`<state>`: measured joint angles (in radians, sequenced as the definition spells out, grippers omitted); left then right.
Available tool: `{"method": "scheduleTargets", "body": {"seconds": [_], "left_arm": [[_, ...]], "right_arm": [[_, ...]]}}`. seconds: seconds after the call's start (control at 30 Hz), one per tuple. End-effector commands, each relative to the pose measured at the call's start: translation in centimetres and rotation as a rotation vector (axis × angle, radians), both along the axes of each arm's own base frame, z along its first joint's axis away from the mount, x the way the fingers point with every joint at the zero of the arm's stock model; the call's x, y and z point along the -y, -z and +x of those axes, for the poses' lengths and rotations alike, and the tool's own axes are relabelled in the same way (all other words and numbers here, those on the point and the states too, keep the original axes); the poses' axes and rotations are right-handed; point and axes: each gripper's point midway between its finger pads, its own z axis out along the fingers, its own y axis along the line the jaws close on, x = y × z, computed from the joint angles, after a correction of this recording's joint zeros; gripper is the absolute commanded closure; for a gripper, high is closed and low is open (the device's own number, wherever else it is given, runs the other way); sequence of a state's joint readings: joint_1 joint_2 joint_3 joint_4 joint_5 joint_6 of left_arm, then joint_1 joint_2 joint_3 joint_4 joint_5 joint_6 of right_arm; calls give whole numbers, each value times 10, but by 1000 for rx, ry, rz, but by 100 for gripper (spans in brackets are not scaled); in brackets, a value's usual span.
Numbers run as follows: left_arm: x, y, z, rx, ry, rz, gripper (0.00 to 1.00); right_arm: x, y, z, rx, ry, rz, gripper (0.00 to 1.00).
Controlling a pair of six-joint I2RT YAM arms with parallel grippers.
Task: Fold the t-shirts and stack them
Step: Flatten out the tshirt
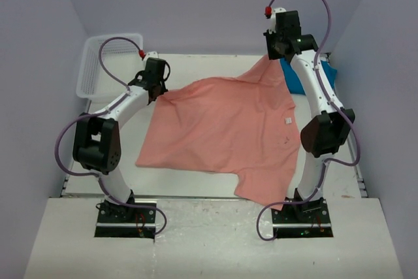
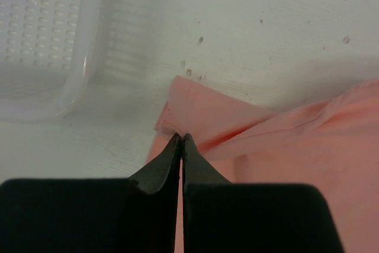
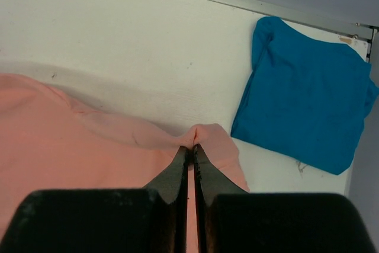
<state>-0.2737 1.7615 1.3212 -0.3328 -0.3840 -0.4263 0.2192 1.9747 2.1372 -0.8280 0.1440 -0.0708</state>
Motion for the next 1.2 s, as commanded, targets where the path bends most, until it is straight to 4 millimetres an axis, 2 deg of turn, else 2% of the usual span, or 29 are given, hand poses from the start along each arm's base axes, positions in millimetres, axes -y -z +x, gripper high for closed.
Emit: {"method": "scheduleTargets", "body": {"seconds": [0.0,0.17,0.3,0.4,0.43,0.5,0.6,0.73,0.93,1.13,1.17], "left_arm": [[-5,-9,20,91,-25,29,100],[-12,-12,25,107,-51,55,100],[-20,-14,29,121,-76,56,100],[-30,-21,32,141,-91,61,100],[-35,-24,34,155,-101,62,100],[-43,-29,36,165,-113,67,100],[-59,-26,39,145,-133,65,100],[-71,-24,43,137,-149,78,100],[-78,-22,49,145,-152,99,100],[-67,-29,72,185,-90,68,100],[-66,-24,74,174,-82,74,100]], "right_arm": [[-11,-1,24,55,-34,46,100],[-6,17,33,23,-21,49,100],[8,17,27,20,37,34,100],[20,3,15,42,79,29,100],[22,-7,9,60,85,29,100],[28,-18,5,80,100,35,100],[34,-36,3,118,110,41,100],[34,-36,2,108,106,46,100],[36,-28,3,88,115,39,100],[48,-33,4,99,153,41,100],[52,-33,4,100,163,40,100]]}}
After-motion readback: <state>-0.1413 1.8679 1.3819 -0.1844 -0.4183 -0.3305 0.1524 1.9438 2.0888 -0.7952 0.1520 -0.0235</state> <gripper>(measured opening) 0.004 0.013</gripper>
